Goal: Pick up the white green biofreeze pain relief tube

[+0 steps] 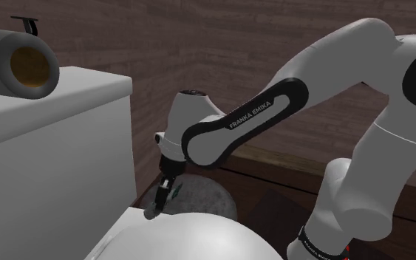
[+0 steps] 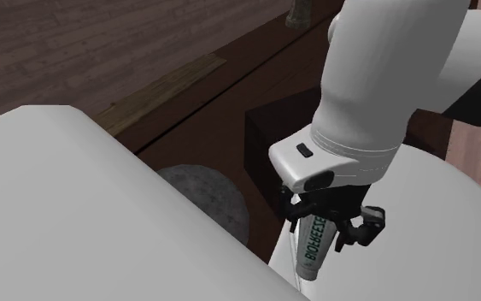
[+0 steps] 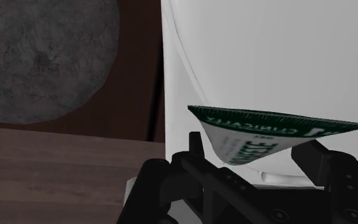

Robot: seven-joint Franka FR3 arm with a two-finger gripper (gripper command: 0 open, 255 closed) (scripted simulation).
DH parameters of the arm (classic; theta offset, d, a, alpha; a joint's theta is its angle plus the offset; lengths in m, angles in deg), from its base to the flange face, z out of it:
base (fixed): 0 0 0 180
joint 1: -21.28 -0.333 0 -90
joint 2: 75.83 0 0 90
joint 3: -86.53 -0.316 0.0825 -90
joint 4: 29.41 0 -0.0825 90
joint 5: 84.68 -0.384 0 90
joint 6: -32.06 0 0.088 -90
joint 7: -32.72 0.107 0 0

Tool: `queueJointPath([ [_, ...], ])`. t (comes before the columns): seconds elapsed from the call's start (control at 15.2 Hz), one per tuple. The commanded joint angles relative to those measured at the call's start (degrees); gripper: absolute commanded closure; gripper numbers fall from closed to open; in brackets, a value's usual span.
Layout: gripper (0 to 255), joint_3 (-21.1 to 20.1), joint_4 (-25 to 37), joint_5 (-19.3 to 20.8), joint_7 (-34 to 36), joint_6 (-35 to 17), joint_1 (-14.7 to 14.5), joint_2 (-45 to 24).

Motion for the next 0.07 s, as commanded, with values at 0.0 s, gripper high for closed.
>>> queueJointPath([
  [0.0,255,0.0,0.2,0.0,0.1,0.6,0.0,0.4],
])
